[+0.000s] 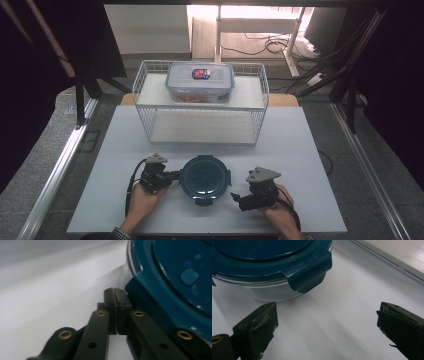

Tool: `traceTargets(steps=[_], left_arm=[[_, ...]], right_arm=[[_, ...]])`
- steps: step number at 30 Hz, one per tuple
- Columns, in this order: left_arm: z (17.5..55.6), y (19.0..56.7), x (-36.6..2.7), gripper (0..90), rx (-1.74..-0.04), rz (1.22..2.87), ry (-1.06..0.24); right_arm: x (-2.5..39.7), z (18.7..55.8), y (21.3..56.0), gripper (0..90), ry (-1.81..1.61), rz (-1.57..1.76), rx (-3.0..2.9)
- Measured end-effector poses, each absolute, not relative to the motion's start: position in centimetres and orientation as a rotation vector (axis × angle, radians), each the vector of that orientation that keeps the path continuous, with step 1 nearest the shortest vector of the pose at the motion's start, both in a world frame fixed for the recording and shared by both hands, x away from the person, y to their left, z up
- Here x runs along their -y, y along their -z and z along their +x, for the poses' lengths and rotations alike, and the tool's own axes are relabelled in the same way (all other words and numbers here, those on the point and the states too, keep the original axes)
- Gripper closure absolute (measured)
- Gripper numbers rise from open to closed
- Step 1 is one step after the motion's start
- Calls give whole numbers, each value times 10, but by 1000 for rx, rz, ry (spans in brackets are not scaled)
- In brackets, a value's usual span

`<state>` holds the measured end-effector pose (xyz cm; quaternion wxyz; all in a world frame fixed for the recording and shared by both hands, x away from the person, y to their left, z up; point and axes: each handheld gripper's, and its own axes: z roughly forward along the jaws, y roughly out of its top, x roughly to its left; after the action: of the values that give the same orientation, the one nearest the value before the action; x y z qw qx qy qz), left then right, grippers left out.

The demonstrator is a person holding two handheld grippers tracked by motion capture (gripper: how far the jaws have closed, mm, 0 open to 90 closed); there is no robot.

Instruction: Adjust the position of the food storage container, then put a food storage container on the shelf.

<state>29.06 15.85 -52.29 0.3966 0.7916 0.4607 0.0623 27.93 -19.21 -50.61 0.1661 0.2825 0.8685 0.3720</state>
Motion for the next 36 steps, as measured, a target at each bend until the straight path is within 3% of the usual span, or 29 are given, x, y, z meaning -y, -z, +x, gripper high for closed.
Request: traceTargets(steps=[2,5,6,9,10,11,14,18,36], left_arm=[[288,523,-165,727,-1155,2029,-175],[284,523,-172,635,-1154,2038,-202],[279,521,-176,510,-1138,2044,-218],[274,519,-182,331,-1112,2032,-237],[271,520,-185,331,-1096,2022,-227],[270,521,-187,204,-1087,2012,-200],[266,526,-191,123,-1083,1978,-141],[257,529,-191,50,-1046,2016,-180],[249,535,-195,50,-1052,2003,-185]], right_arm=[[195,279,504,32,-1077,819,-2462],[196,280,503,32,-1103,848,-2458],[198,280,501,32,-1133,874,-2453],[199,280,500,32,-1154,885,-2450],[199,280,500,32,-1164,887,-2448],[200,280,499,32,-1185,890,-2444],[200,280,499,32,-1192,888,-2443],[200,279,499,29,-1197,876,-2445],[198,280,504,28,-1133,849,-2467]])
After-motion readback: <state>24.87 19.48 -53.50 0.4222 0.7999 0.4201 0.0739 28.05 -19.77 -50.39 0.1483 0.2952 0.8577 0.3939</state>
